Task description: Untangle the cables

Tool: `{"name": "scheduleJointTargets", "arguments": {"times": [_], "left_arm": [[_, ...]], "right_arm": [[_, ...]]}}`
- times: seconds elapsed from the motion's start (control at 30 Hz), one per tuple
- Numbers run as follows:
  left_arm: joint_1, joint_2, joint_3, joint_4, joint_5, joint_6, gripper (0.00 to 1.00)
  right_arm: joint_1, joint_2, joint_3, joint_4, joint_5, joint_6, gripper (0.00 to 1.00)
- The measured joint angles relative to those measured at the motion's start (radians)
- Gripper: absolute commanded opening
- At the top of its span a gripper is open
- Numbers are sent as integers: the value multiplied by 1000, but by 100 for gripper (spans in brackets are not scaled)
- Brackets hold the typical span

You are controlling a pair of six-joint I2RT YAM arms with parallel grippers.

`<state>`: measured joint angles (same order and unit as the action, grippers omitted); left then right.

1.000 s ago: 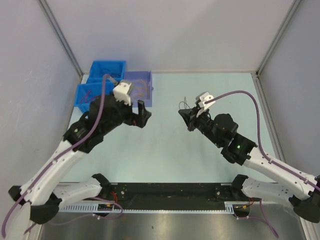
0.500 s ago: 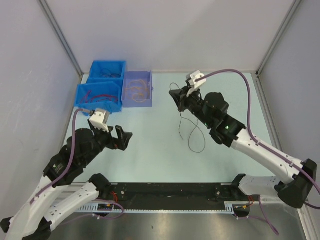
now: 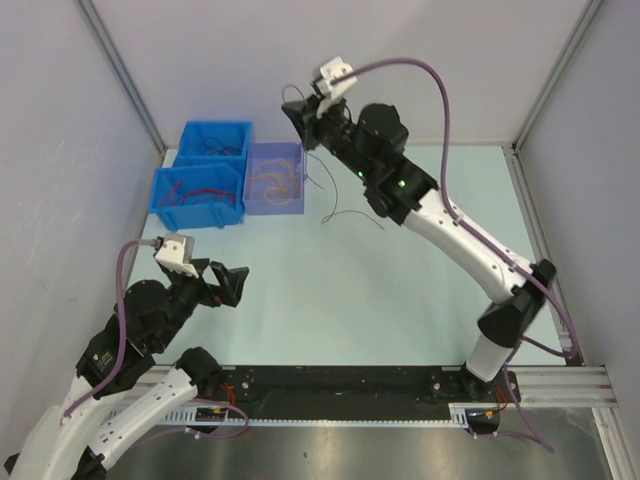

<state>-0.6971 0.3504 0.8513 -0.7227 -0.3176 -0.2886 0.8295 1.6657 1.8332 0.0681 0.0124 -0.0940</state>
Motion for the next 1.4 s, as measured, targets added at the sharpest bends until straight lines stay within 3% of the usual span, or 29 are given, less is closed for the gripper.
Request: {"name": "scheduleJointTargets", "arguments": {"times": [0.2, 0.3, 0.57, 0.83, 1.17, 1.4], "left_arm": [[0, 0, -4, 3, -14, 0, 100], [0, -3, -7, 3, -18, 0, 100], [0, -15, -8, 3, -20, 0, 100], [25, -14, -8, 3, -19, 0, 100], [64, 16, -16, 11, -10, 0, 100], [95, 29, -19, 18, 8, 0, 100]], "right_arm": [[4, 307, 524, -63, -37, -69, 0], [4, 395, 626, -11, -39, -92, 0], [-40, 611, 654, 232, -79, -103, 0], [-103, 834, 666, 426, -159, -10, 0], [-135, 904, 686, 563, -180, 127, 0], [-137, 900, 491, 662, -186, 216, 0]]}}
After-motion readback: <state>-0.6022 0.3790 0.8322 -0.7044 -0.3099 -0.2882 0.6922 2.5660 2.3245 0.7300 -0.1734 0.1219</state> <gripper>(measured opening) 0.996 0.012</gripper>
